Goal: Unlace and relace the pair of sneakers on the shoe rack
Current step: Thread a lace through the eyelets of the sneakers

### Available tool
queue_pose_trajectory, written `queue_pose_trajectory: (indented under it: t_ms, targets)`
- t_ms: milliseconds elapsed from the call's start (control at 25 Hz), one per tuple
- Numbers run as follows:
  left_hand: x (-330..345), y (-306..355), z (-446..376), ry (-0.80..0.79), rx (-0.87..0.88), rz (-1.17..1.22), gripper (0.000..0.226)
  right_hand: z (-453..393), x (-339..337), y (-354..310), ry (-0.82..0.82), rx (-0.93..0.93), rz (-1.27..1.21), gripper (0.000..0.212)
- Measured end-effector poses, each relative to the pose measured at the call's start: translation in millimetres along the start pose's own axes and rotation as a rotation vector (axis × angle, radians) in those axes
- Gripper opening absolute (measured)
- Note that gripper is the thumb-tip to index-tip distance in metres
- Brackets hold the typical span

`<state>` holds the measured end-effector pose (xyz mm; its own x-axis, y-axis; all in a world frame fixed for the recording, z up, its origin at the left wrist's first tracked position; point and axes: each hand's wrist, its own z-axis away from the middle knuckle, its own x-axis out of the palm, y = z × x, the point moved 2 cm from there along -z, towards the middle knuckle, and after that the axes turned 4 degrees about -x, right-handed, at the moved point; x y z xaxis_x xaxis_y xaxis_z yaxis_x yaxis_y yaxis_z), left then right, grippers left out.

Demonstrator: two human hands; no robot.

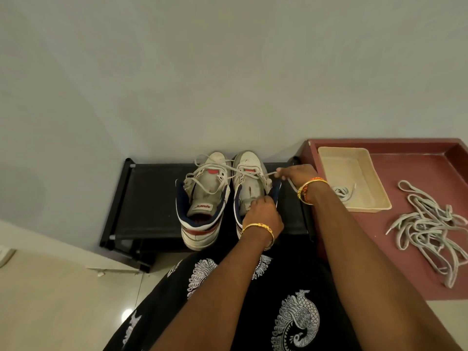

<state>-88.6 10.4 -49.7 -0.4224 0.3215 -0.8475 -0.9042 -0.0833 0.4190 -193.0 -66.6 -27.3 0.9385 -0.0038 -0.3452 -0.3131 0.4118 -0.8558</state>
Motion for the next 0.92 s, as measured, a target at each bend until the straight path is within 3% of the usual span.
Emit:
queue_pose_trajectory:
  t_ms: [120,280,440,520,560,640,680,760,840,920]
  targets:
    - [0.5,-4.1,-1.7,0.013,-0.003,-0.013,0.039,20.4,-33.5,-22.4,0.104,-0.101,-0.181,0.018]
    - [-0.1,-3.4,-2.3,0.005,0.006,-0.012,0.043,44.3,-71.3,-60.8,0.121,-0.295,-0.614,0.02]
    - [0.5,-5.1,-3.8,-0.002,0.006,0.001,0.042,35.3,-45.3,-60.0,0.047,-0.157,-0.954,0.028]
    - [0.1,-5.5,-5.3,0.001,0.011,0.012,0.041,21.7,-21.7,-58.0,0.097,-0.047,-1.014,0.029]
    - [1.1,-5.2,-4.9,0.0,0.012,0.016,0.041,13.2,-12.9,-53.7,0.161,-0.048,-0.864,0.023]
    - [2.4,-5.6,-4.8,-0.005,0.016,0.004,0.041,-8.8,2.7,-38.3,0.213,-0.089,-0.238,0.016]
    - [3.0,-5.7,-5.1,-0.01,0.023,-0.002,0.042,-20.2,9.8,-28.8,0.18,-0.099,0.032,0.022]
    - [3.5,-7.8,-8.4,-0.018,0.037,-0.006,0.044,-40.1,25.7,-10.8,-0.041,-0.076,0.452,0.017]
    - [3.3,-8.7,-10.3,-0.02,0.041,-0.007,0.045,-50.7,35.4,-0.6,-0.218,0.003,0.663,0.033]
    - [2.6,-8.5,-10.6,-0.018,0.045,-0.009,0.046,-52.4,35.9,1.2,-0.261,0.026,0.618,0.03]
